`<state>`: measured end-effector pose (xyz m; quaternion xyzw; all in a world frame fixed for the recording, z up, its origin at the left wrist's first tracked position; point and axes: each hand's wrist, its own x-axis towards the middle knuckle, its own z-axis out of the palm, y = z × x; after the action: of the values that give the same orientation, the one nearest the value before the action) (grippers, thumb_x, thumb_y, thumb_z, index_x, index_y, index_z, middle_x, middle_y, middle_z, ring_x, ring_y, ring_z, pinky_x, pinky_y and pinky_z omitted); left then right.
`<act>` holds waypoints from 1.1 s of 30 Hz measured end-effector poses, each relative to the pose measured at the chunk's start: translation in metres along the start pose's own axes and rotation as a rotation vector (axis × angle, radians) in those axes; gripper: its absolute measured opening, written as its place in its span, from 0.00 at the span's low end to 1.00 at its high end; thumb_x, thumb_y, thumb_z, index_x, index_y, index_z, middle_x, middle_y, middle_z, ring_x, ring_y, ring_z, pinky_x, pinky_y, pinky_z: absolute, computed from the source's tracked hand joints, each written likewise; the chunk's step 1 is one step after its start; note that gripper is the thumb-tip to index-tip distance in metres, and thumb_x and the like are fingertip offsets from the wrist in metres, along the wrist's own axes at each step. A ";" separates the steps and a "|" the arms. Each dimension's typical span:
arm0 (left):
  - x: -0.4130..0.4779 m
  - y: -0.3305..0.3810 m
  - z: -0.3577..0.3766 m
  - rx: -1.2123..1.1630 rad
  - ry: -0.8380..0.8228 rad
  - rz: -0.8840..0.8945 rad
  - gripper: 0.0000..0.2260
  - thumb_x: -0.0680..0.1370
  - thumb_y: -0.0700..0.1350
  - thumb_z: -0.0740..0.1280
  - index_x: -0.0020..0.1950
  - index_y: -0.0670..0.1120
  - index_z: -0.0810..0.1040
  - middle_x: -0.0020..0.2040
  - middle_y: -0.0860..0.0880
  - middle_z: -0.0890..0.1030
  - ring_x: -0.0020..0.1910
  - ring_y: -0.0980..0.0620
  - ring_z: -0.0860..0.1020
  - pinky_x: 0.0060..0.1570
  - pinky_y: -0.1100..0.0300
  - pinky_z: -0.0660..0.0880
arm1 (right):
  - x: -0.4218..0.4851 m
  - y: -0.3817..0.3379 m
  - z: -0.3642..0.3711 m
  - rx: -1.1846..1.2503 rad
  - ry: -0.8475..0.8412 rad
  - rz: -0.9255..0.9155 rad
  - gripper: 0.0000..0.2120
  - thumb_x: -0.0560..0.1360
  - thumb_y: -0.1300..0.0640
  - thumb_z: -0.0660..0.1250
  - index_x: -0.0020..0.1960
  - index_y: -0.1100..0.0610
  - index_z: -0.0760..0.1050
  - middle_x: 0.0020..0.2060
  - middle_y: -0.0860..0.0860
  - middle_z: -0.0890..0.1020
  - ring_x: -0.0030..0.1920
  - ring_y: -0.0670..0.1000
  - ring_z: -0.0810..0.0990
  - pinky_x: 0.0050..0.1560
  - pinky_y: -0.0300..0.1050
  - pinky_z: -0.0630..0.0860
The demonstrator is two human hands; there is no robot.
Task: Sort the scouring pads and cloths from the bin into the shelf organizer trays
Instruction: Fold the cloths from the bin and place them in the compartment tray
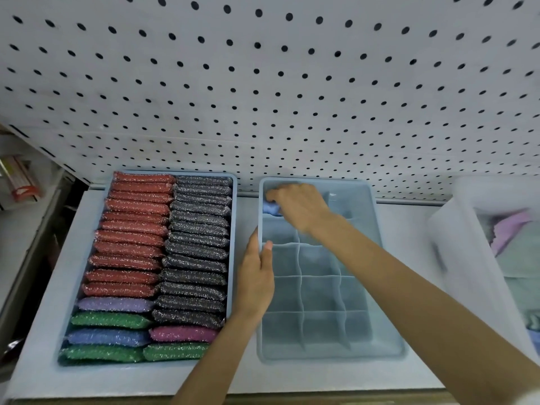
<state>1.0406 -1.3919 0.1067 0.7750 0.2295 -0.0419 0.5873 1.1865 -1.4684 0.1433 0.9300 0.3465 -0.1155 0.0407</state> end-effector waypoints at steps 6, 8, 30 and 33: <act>-0.001 0.002 -0.001 -0.031 0.000 0.012 0.15 0.84 0.44 0.55 0.69 0.42 0.70 0.63 0.43 0.77 0.62 0.46 0.74 0.62 0.62 0.67 | 0.010 0.010 -0.007 0.189 -0.176 0.038 0.04 0.74 0.59 0.62 0.40 0.54 0.74 0.35 0.54 0.74 0.39 0.55 0.71 0.39 0.43 0.64; -0.002 0.005 -0.002 -0.028 0.000 0.009 0.16 0.84 0.44 0.55 0.71 0.43 0.68 0.66 0.48 0.75 0.64 0.53 0.72 0.62 0.71 0.65 | 0.009 0.017 -0.008 0.376 -0.267 0.037 0.05 0.74 0.58 0.64 0.40 0.57 0.72 0.36 0.54 0.75 0.40 0.53 0.70 0.37 0.44 0.63; -0.008 0.025 -0.013 -0.065 0.013 0.027 0.23 0.82 0.45 0.60 0.77 0.45 0.60 0.74 0.52 0.65 0.72 0.58 0.63 0.67 0.71 0.57 | -0.084 0.053 -0.024 0.911 -0.056 0.329 0.13 0.79 0.63 0.62 0.62 0.55 0.78 0.55 0.44 0.80 0.56 0.42 0.77 0.55 0.27 0.69; -0.011 0.046 -0.017 0.116 0.036 0.195 0.24 0.82 0.48 0.59 0.77 0.45 0.59 0.76 0.52 0.63 0.74 0.59 0.59 0.63 0.80 0.50 | -0.123 0.061 -0.023 0.939 0.034 0.347 0.13 0.79 0.62 0.63 0.61 0.54 0.79 0.54 0.42 0.79 0.55 0.42 0.78 0.59 0.30 0.71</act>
<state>1.0462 -1.3885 0.1565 0.8271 0.1608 0.0163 0.5383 1.1399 -1.5890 0.1952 0.8936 0.0978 -0.2356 -0.3692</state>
